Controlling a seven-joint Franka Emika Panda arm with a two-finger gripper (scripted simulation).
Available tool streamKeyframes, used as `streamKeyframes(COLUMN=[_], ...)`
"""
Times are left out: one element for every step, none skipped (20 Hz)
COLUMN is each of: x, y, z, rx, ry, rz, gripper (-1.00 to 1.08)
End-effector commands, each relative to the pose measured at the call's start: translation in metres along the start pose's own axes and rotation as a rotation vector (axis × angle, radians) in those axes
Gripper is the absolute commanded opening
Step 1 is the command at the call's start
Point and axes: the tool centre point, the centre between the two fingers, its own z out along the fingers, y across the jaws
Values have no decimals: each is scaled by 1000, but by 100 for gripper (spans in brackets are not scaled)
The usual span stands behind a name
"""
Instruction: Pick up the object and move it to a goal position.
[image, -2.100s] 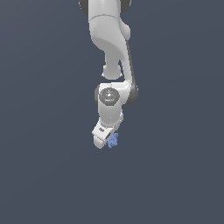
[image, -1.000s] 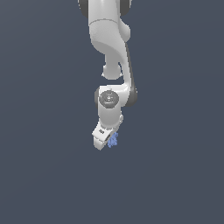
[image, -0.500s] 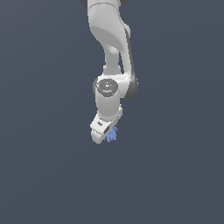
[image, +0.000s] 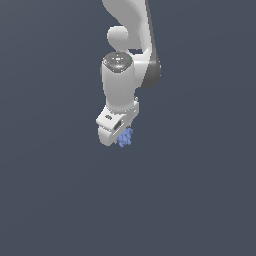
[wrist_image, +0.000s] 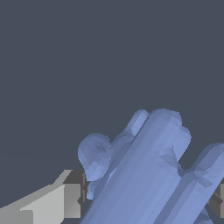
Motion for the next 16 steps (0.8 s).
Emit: streamKeyframes(x=[-7, -9, -12, -15, -17, -20, -23, -26, -28, -31, -34, -36, -39, -41, -44, -46], y=[-5, -7, -9, -11, -13, -15, -16, -18, -20, -22, -23, -25, -27, -28, -30, -31], z=[-28, -40, -52, -64, -76, -88, -100, -112, -124, -136, -147, -158, -170, -181, -192, -203], rx=[0, 0, 1, 1, 1, 1, 2, 2, 2, 2, 2, 2, 2, 2, 2, 2], ry=[0, 0, 1, 1, 1, 1, 1, 1, 2, 2, 2, 2, 2, 2, 2, 2], rz=[0, 0, -1, -1, -1, -1, -2, -2, -2, -2, -2, -2, -2, -2, -2, -2], gripper=[-100, -100, -100, -100, -100, -100, -100, -100, -100, -100, -100, -100, -100, -100, -100, -100])
